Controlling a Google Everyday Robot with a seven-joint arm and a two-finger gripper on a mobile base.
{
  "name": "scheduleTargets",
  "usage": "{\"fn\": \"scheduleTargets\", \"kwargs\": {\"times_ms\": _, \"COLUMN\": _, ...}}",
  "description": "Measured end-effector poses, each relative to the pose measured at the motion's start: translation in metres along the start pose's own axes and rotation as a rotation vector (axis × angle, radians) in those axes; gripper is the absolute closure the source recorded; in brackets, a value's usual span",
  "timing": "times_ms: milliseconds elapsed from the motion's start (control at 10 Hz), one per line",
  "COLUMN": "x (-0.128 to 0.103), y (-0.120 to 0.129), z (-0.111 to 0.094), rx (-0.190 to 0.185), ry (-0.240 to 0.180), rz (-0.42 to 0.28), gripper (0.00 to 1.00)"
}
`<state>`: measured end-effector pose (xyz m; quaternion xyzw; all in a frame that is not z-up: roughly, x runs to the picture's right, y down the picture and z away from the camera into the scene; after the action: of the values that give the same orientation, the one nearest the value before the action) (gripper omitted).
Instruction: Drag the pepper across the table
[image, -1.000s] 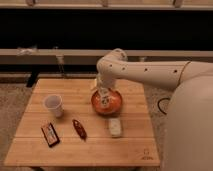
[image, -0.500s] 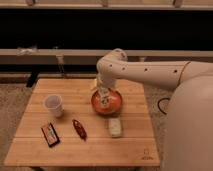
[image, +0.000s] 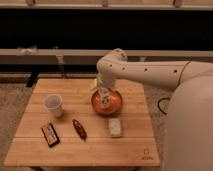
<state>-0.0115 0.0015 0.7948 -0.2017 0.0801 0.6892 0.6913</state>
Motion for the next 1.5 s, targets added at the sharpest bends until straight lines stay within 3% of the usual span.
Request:
{"fn": "scheduleTargets", "kwargs": {"times_ms": 500, "x": 0.001, "y": 0.000, "z": 0.000, "rx": -0.002, "ry": 0.000, "rz": -0.003, "gripper": 0.20}}
{"fn": "scheduleTargets", "kwargs": {"times_ms": 700, "x": 0.015, "y": 0.001, "z": 0.000, "rx": -0.015, "ry": 0.003, "rz": -0.036, "gripper": 0.20}}
{"fn": "scheduleTargets", "kwargs": {"times_ms": 1100, "x": 0.094, "y": 0.028, "z": -0.003, "rx": 0.000, "ry": 0.018, "rz": -0.165, "gripper": 0.20}}
{"fn": "scheduleTargets", "kwargs": {"times_ms": 1200, "x": 0.124, "y": 0.043, "z": 0.003, "rx": 0.016, "ry": 0.040, "rz": -0.227, "gripper": 0.20}}
{"fn": "scheduleTargets", "kwargs": {"times_ms": 1500, "x": 0.168, "y": 0.058, "z": 0.040, "rx": 0.041, "ry": 0.121, "rz": -0.319, "gripper": 0.20}}
